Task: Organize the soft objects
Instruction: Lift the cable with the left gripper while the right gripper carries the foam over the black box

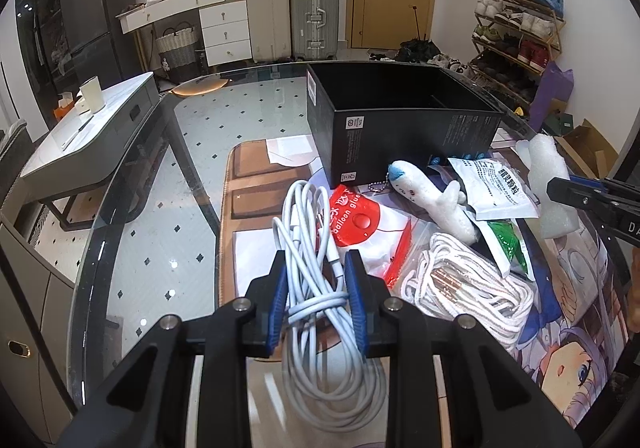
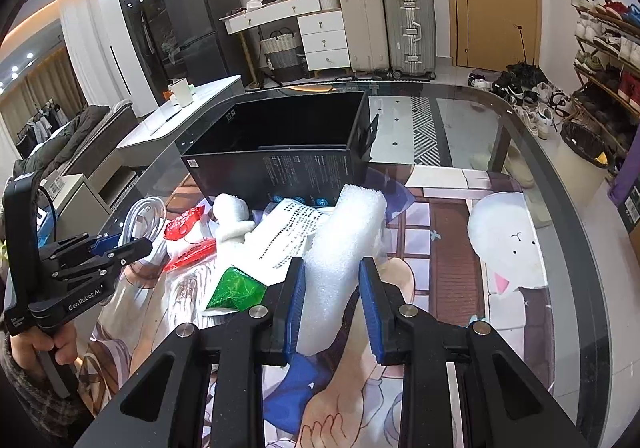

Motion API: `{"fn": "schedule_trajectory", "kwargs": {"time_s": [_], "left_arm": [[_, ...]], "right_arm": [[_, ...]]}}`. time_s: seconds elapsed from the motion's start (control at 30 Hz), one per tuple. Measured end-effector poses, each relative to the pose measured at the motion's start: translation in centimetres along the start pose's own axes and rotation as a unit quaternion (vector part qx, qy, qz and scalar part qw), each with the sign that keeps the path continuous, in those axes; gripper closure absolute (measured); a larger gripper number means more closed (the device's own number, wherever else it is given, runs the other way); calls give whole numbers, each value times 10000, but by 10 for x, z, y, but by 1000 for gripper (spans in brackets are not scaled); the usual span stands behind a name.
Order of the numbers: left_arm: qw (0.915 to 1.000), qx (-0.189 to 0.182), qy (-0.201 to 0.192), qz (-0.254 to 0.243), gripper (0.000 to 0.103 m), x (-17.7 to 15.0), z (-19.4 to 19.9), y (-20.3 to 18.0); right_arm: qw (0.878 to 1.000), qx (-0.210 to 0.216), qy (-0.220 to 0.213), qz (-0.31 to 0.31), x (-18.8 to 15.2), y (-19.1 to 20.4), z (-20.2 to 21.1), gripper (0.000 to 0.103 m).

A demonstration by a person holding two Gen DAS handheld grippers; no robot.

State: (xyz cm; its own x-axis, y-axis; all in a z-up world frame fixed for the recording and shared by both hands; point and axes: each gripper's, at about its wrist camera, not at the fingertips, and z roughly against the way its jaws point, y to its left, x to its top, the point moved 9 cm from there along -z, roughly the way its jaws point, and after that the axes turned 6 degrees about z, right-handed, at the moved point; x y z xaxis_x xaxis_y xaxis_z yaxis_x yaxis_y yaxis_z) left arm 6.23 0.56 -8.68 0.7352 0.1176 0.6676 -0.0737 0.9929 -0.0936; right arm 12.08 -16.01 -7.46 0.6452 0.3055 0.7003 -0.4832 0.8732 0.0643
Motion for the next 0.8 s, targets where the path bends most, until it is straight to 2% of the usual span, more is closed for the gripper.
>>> {"fn": "schedule_trajectory", "kwargs": {"time_s": [0.47,0.8], "left_arm": [[9996,-50,-261,-29,77,14,1,-12],[9991,-104,-418,46,77,27,2,-16]], "right_arm": [[9981,203,-407,418,23,15,2,76],[9970,342,-514,475,33,20,0,76]]}}
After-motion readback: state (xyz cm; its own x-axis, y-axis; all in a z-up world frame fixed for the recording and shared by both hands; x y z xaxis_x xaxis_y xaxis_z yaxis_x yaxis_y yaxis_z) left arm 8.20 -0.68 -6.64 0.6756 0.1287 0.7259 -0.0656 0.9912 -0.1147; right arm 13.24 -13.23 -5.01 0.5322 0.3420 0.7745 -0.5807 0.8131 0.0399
